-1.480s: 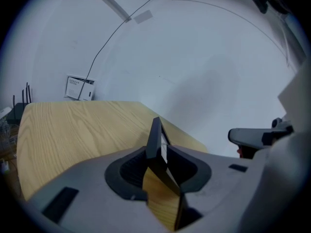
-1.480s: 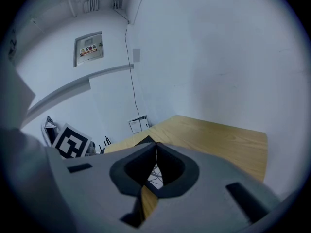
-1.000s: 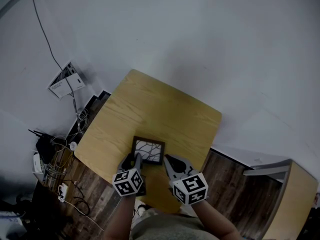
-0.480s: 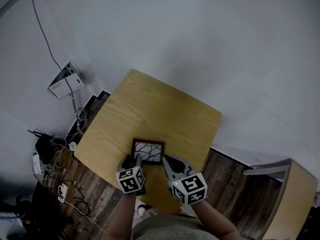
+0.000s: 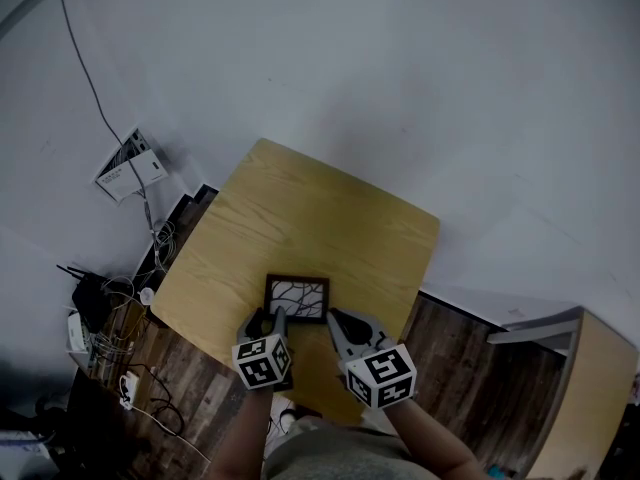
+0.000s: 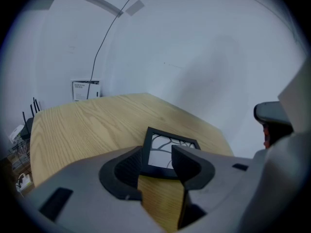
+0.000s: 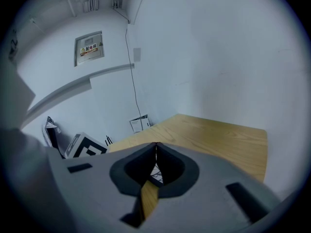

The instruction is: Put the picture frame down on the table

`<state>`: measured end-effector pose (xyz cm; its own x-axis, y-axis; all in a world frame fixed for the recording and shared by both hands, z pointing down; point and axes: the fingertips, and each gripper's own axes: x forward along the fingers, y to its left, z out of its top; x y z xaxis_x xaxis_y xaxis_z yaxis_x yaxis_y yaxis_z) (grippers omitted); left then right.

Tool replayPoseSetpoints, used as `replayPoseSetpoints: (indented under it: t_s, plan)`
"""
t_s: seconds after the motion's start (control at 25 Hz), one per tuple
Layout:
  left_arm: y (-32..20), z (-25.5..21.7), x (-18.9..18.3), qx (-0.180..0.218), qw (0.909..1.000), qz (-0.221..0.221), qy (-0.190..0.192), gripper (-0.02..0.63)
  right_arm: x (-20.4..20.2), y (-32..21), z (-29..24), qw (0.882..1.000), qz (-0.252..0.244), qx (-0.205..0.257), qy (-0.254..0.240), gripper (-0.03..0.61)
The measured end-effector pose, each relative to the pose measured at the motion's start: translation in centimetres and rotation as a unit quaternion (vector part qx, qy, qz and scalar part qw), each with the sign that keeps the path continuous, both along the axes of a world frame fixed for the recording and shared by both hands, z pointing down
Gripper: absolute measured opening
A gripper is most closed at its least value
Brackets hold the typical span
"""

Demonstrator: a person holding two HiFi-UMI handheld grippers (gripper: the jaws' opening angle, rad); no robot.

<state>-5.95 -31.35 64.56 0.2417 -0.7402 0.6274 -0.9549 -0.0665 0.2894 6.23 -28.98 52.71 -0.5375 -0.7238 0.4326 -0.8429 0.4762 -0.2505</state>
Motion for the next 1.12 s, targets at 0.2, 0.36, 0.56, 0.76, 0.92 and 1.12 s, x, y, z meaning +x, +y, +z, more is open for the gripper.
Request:
replayPoseSetpoints:
  t_s: [0.2,0.36,0.56,0.76,0.92,1.12]
  plan:
    - [1.5,-2.3,-0.1,0.023,0.9997,0.007,0.009,0.124,-0.4,1.7,-0.4,1.000,0.007,0.002,0.001,0.000]
    - [3.3,-4.4,-0.4,0.049,0.9984,0.006,0.026,0.064,-0.8,3.6,-0.6,1.000,0.016,0.005,-0.001,0.000]
    - [6.0,-6.4,-0.9,0.071,0.9966,0.022,0.035,0.035,-1.9,6.1,-1.1,1.000,0.025,0.012,-0.003,0.000]
    - [9.1,-7.9,-1.6,0.083,0.9950,0.038,0.039,0.014,-2.8,9.1,-1.8,0.999,0.037,0.021,-0.006,0.000]
    - [11.9,-9.1,-2.5,0.091,0.9940,0.044,0.041,0.006,-3.6,11.8,-2.6,0.999,0.043,0.029,-0.009,0.000]
    - [15.2,-10.4,-3.8,0.101,0.9928,0.043,0.049,0.003,-4.6,14.9,-3.7,0.998,0.042,0.042,-0.006,0.000]
